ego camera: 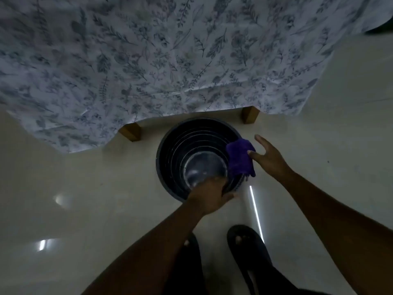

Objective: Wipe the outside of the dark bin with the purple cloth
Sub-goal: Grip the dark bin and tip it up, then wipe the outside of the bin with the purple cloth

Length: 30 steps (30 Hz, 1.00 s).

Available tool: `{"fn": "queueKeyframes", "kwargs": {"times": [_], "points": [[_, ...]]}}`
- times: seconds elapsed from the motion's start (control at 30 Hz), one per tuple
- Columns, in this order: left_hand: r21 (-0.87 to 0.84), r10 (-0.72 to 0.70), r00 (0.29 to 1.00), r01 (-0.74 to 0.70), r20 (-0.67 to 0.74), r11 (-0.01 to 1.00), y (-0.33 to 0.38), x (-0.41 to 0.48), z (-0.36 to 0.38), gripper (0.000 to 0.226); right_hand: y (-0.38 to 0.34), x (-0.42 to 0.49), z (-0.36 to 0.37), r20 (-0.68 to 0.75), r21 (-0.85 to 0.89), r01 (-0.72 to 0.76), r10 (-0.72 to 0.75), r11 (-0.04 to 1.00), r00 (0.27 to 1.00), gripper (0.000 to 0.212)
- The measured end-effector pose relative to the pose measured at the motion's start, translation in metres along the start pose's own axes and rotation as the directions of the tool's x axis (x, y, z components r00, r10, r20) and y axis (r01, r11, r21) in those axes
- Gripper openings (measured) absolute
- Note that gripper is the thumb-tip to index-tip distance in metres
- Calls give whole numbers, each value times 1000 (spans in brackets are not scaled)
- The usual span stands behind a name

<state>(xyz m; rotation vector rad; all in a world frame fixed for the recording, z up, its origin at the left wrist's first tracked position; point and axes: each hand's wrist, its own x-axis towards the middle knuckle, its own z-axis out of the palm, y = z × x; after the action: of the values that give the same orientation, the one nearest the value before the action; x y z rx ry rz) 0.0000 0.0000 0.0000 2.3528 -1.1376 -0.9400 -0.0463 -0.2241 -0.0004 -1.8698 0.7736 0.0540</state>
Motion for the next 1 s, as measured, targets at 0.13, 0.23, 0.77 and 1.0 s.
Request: {"fn": "queueKeyframes", "kwargs": {"times": [0.13,0.23,0.77,1.0], "points": [[167,-33,999,31,9,985,-6,-1,29,63,8,14,-4,80,42,-36,33,998,996,50],[401,97,991,-50,-96,915,-13,-2,37,27,9,22,-6,137,81,-89,77,993,988,31],[-186,-146,876,66,-459,980,-35,-1,-65,33,-111,-10,-25,290,615,-144,-53,775,956,34],[-558,-375,827,91,-419,825,-62,-8,-55,31,-72,-15,9,374,765,-371,107,526,921,33]]}}
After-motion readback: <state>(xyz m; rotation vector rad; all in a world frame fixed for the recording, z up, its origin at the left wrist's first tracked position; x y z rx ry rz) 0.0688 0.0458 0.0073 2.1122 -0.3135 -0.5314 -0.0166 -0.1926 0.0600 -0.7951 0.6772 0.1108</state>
